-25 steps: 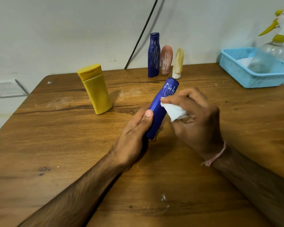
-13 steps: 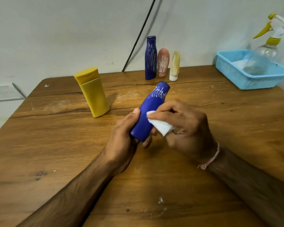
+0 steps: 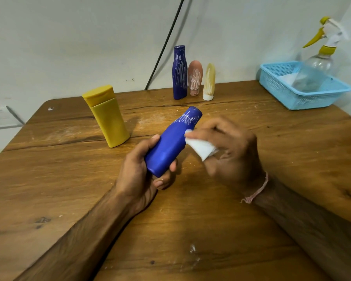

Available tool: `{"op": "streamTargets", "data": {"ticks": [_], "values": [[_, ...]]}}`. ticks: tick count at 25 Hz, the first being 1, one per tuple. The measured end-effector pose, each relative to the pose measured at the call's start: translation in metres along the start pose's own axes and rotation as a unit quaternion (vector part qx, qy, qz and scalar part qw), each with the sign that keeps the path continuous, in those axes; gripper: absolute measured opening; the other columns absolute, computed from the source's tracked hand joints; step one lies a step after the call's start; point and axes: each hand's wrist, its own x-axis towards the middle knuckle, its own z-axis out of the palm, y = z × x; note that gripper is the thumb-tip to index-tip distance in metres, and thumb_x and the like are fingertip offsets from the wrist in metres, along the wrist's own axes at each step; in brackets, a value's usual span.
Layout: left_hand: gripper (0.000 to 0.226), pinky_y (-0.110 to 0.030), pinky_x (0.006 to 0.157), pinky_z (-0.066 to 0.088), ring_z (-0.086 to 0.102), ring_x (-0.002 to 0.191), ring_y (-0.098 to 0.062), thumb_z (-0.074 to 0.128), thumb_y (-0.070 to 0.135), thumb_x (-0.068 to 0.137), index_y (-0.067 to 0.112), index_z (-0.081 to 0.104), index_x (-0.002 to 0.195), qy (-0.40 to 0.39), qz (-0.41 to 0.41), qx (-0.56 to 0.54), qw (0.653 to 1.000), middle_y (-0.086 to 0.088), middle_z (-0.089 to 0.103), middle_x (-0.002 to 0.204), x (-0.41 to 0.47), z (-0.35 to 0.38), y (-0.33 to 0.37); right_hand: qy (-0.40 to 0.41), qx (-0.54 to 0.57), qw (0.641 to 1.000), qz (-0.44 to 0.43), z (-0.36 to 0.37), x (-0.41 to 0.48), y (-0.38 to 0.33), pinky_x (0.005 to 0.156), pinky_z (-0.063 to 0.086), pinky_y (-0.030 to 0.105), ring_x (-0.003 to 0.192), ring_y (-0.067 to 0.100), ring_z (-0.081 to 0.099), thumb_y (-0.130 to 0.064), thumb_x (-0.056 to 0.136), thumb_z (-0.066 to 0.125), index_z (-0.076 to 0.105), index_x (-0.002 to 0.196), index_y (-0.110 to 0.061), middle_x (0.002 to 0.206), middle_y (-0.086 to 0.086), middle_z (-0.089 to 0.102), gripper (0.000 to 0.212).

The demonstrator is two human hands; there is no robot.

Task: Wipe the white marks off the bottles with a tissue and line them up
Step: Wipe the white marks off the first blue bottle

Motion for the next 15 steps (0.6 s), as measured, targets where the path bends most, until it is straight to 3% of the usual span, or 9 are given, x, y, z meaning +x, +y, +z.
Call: {"op": "streamTargets", "data": {"ticks": [2,6,9,12,15], "values": [[0.046,-0.038,0.052,0.01,0.032,0.029,-0.013,0.04,0.037,0.096,-0.003,0.062,0.107,-0.013,-0.013,-0.006,1.0,-0.015,0.052,0.059,-0.001,-0.001,0.003,-0.014,0.004,1.0,-0.025,0.001,-0.001,-0.003,0.076,0.046,0.011,0.085,0.018,0.064,0.013,0.07,0.079,0.078,0.104,0.0,0.095,0.014,0.07,0.036],[0.052,-0.031,0.046,0.01,0.033,0.028,-0.011,0.035,0.034,0.099,-0.007,0.066,0.105,-0.04,-0.049,-0.017,0.998,-0.014,0.05,0.056,-0.001,-0.003,0.007,0.061,-0.03,0.997,0.048,-0.001,0.004,0.007,0.08,0.049,0.011,0.09,0.022,0.067,0.011,0.075,0.081,0.077,0.107,0.0,0.099,0.016,0.071,0.035],[0.053,-0.031,0.045,0.009,0.032,0.027,-0.01,0.035,0.035,0.098,-0.005,0.069,0.103,-0.055,-0.062,-0.024,0.996,-0.013,0.052,0.056,0.0,-0.005,0.008,0.029,-0.001,1.0,-0.006,0.0,0.001,0.001,0.079,0.05,0.015,0.088,0.021,0.066,0.009,0.078,0.076,0.078,0.106,0.0,0.097,0.016,0.071,0.029],[0.054,-0.028,0.042,0.011,0.032,0.027,-0.011,0.033,0.034,0.1,-0.005,0.07,0.103,-0.06,-0.072,-0.025,0.995,-0.013,0.051,0.056,0.001,-0.005,0.009,0.071,-0.039,0.996,0.035,-0.004,0.006,0.008,0.083,0.048,0.009,0.09,0.022,0.068,0.01,0.076,0.08,0.077,0.107,0.001,0.1,0.017,0.072,0.032],[0.052,-0.031,0.045,0.01,0.032,0.027,-0.011,0.036,0.035,0.097,-0.005,0.07,0.102,-0.056,-0.058,-0.02,0.997,-0.013,0.051,0.056,-0.001,-0.003,0.009,0.036,-0.023,0.999,0.008,-0.001,0.0,0.004,0.077,0.052,0.017,0.087,0.023,0.068,0.011,0.074,0.081,0.078,0.105,0.001,0.097,0.016,0.072,0.033]]}}
